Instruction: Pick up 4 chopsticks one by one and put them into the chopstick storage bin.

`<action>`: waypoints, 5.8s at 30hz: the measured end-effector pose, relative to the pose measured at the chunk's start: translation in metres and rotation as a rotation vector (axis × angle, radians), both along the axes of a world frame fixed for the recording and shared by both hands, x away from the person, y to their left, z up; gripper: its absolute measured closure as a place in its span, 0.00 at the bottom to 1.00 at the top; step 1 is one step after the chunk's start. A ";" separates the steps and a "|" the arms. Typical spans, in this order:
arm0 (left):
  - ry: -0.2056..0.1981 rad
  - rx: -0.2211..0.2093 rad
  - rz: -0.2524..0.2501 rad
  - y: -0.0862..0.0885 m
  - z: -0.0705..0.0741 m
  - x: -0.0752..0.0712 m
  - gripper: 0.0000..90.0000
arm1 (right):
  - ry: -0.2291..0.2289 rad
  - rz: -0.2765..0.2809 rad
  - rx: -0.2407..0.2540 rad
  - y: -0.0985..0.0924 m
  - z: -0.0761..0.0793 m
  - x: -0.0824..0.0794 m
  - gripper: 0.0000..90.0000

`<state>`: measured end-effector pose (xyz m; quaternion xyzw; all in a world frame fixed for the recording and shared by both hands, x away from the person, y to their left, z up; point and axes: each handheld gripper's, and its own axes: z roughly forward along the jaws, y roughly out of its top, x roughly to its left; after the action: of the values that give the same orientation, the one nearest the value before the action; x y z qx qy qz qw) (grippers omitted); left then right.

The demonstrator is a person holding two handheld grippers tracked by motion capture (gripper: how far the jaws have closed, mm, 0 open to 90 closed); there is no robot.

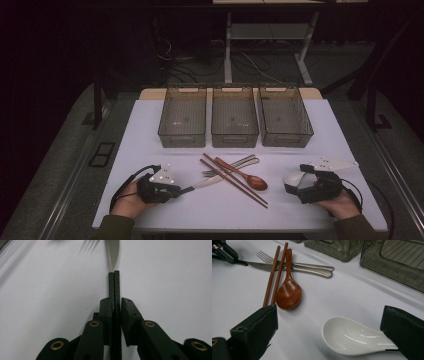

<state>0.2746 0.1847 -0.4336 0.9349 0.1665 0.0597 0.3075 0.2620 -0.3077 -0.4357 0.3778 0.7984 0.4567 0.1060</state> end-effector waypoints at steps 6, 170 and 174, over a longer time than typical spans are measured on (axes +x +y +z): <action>-0.010 -0.013 0.054 0.004 -0.001 0.009 0.87 | 0.001 0.001 -0.001 0.000 0.000 0.000 0.01; 0.060 -0.215 0.316 0.016 0.019 0.015 0.95 | 0.012 0.028 -0.028 0.011 -0.008 0.002 0.01; 0.059 -0.210 0.327 0.008 0.022 0.016 0.95 | 0.009 0.026 -0.025 0.011 -0.007 0.002 0.01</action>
<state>0.2905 0.1928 -0.4118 0.8595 0.3304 0.0639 0.3847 0.2642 -0.2970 -0.4430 0.3681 0.8095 0.4461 0.1010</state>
